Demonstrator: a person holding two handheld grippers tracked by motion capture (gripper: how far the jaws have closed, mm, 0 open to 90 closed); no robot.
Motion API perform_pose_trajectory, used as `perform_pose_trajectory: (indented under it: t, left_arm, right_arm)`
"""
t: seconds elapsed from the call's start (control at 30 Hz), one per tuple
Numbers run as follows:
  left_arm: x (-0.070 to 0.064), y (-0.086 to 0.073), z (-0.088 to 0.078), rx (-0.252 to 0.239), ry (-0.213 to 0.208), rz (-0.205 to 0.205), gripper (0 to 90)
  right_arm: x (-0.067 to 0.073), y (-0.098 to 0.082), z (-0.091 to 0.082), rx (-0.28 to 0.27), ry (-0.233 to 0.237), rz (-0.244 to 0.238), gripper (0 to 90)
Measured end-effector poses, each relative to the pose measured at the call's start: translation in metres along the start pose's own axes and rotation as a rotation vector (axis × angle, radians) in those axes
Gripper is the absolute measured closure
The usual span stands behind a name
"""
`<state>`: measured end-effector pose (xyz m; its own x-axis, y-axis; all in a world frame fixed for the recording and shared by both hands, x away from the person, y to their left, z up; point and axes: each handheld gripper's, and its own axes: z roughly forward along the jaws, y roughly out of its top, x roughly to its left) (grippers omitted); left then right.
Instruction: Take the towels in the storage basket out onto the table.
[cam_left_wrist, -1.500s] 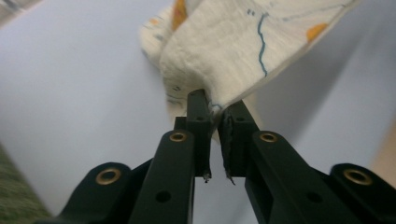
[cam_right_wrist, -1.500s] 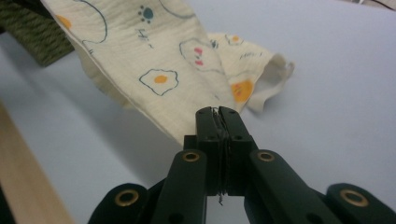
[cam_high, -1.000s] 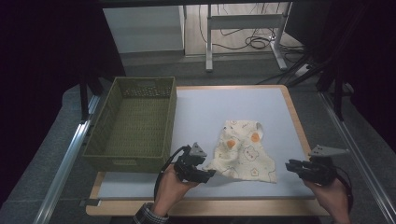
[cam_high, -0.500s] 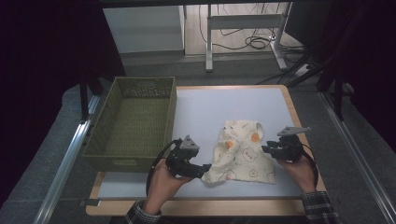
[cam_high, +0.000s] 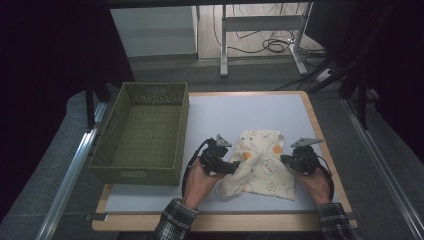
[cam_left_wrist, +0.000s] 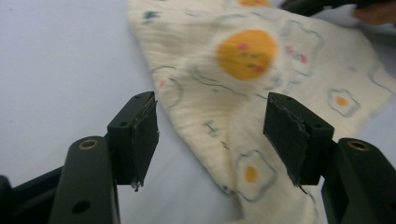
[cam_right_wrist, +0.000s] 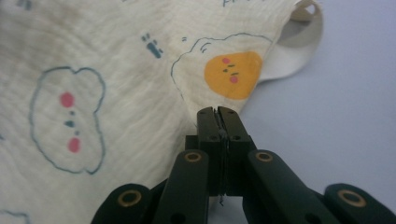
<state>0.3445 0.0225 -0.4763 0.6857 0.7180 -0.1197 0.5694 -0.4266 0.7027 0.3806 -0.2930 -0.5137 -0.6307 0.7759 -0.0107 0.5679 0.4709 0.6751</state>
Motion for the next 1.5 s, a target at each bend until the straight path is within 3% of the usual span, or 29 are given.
perform_pose_trajectory:
  t: [0.17,0.3,0.4,0.6,0.77,0.83,0.87,0.93,0.97,1.03,1.1,1.2,1.27,1.3,1.37,1.4,1.43,1.5]
  left_arm:
    - [0.006,0.002,0.006,-0.005,0.025,0.003,37.1]
    - [0.014,0.004,0.016,-0.001,0.031,-0.002,39.2]
    - [0.022,0.007,0.028,0.005,0.027,-0.014,41.2]
    - [0.027,0.01,0.051,0.02,-0.043,-0.044,40.9]
    - [0.018,0.007,0.07,0.067,-0.063,-0.008,41.8]
    - [0.014,0.006,0.073,0.071,-0.033,0.024,46.6]
    - [0.012,0.007,0.073,0.076,-0.019,0.034,53.2]
    - [0.014,0.008,0.074,0.079,-0.071,0.024,75.2]
    - [0.014,0.008,0.074,0.078,-0.078,0.025,85.5]
    - [0.013,0.014,0.068,0.079,-0.039,0.057,88.4]
    - [0.014,0.021,0.054,0.052,-0.011,0.063,88.4]
    - [0.013,0.043,0.004,-0.058,0.079,0.1,87.7]
    - [0.01,0.054,-0.02,-0.124,0.111,0.128,85.2]
    - [0.009,0.056,-0.025,-0.128,0.112,0.136,80.2]
    - [0.01,0.055,-0.02,-0.08,0.13,0.133,51.6]
    - [0.016,0.049,-0.013,-0.047,0.192,0.131,46.9]
    - [0.021,0.045,-0.009,-0.032,0.208,0.111,42.5]
    - [0.029,0.039,-0.003,-0.036,0.195,0.061,40.1]
  right_arm:
    - [-0.02,-0.018,-0.026,0.022,-0.059,0.029,89.4]
    - [-0.031,-0.025,-0.04,0.007,-0.052,0.06,87.5]
    - [-0.03,-0.018,-0.045,-0.023,-0.055,0.049,81.5]
    - [-0.032,0.009,-0.036,-0.038,-0.069,0.034,69.9]
    - [-0.034,0.017,-0.009,0.003,-0.072,0.032,58.6]
    - [-0.036,0.015,0.003,0.026,-0.081,0.034,58.8]
    - [-0.036,0.013,0.008,0.04,-0.085,0.034,59.1]
    - [-0.035,0.01,0.007,0.009,-0.08,0.057,79.3]
    - [-0.034,0.009,0.007,0.006,-0.056,0.065,87.1]
    - [-0.029,0.011,0.008,0.017,-0.051,0.042,90.0]
    - [-0.025,0.016,0.005,-0.001,-0.027,0.034,90.0]
    - [-0.017,0.032,-0.012,-0.078,-0.023,0.009,90.0]
    - [-0.014,0.043,-0.023,-0.129,-0.035,-0.004,90.0]
    - [-0.013,0.047,-0.027,-0.137,-0.042,-0.005,90.0]
    - [-0.016,0.05,-0.027,-0.115,-0.081,-0.007,89.4]
    - [-0.019,0.048,-0.025,-0.086,-0.082,-0.001,85.9]
    - [-0.025,0.042,-0.017,-0.026,-0.085,0.026,79.1]
    - [-0.029,0.032,-0.015,-0.022,-0.096,0.033,75.1]
